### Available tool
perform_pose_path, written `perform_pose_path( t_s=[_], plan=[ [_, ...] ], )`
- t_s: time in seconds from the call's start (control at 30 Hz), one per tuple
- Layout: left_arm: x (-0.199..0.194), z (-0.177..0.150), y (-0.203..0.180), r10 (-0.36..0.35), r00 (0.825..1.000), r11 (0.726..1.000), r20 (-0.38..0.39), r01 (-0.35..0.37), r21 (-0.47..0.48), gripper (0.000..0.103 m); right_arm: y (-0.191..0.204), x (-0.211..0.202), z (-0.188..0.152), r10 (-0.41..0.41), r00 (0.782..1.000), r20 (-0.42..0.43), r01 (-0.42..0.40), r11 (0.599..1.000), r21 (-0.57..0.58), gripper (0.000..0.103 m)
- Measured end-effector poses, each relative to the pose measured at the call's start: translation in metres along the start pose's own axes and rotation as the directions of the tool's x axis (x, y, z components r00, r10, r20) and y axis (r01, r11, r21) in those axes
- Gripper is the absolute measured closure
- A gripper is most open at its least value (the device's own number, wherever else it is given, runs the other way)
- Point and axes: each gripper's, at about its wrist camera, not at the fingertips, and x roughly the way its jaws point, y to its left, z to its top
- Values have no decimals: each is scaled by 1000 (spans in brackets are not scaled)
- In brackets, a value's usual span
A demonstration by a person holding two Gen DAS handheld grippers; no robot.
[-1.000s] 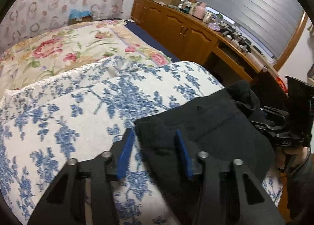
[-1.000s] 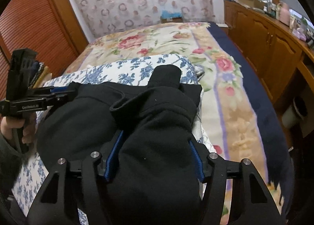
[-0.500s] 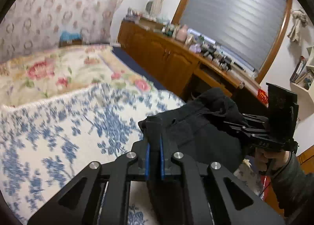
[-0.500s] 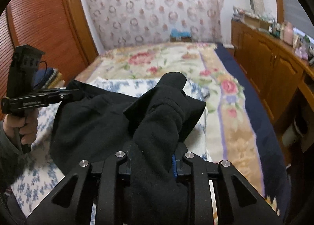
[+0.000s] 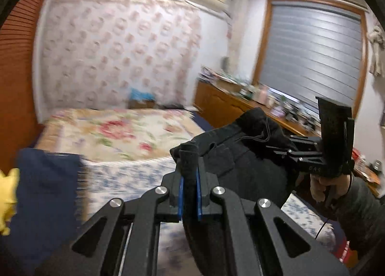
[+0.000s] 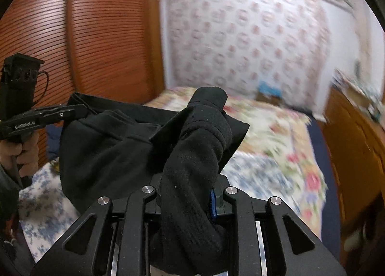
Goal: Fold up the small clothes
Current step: 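Carry the folded shirt with both grippers onto the navy clothes stack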
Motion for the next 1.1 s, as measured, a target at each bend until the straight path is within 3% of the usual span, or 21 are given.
perform_pose_path(
  t_s=[0.1,0.2,0.37,0.53,0.63,0.7,0.73,0.77,0.87,0.93,1.03,1.1],
  plan=[
    [-36,-3,34,109,993,994,47,-108,-16,99,37,30,37,75,997,3,-74,993,-87,81],
    [-68,-11,68,206,974,977,88,-201,-64,99,75,61,71,149,989,-2,-147,974,-172,81],
    [-107,-38,117,354,928,929,119,-335,-157,99,144,121,123,249,967,-50,-252,916,-312,81],
    [-115,-82,159,461,885,864,68,-430,-261,99,217,187,156,323,939,-121,-342,834,-432,81],
    [-113,-109,184,484,875,830,7,-456,-322,99,250,228,159,342,927,-156,-375,810,-452,81],
    [-110,-123,192,492,870,815,-32,-473,-334,99,264,251,156,321,928,-190,-373,809,-454,76],
    [-107,-128,197,490,870,812,-51,-477,-338,99,269,264,154,280,939,-199,-341,826,-449,67],
    [-104,-131,198,486,872,812,-61,-476,-338,99,268,271,154,246,951,-189,-306,843,-443,60],
    [-99,-135,204,508,858,804,-74,-503,-318,99,252,274,154,197,972,-125,-230,896,-381,54],
    [-96,-134,206,499,863,809,-82,-497,-312,97,245,268,152,226,970,-92,-243,909,-338,54],
    [-107,-133,202,520,850,804,-81,-520,-289,93,247,265,140,315,942,-114,-335,889,-312,54],
    [-118,-127,191,536,841,800,-69,-533,-276,87,256,277,128,327,933,-150,-359,881,-308,54]
  ],
)
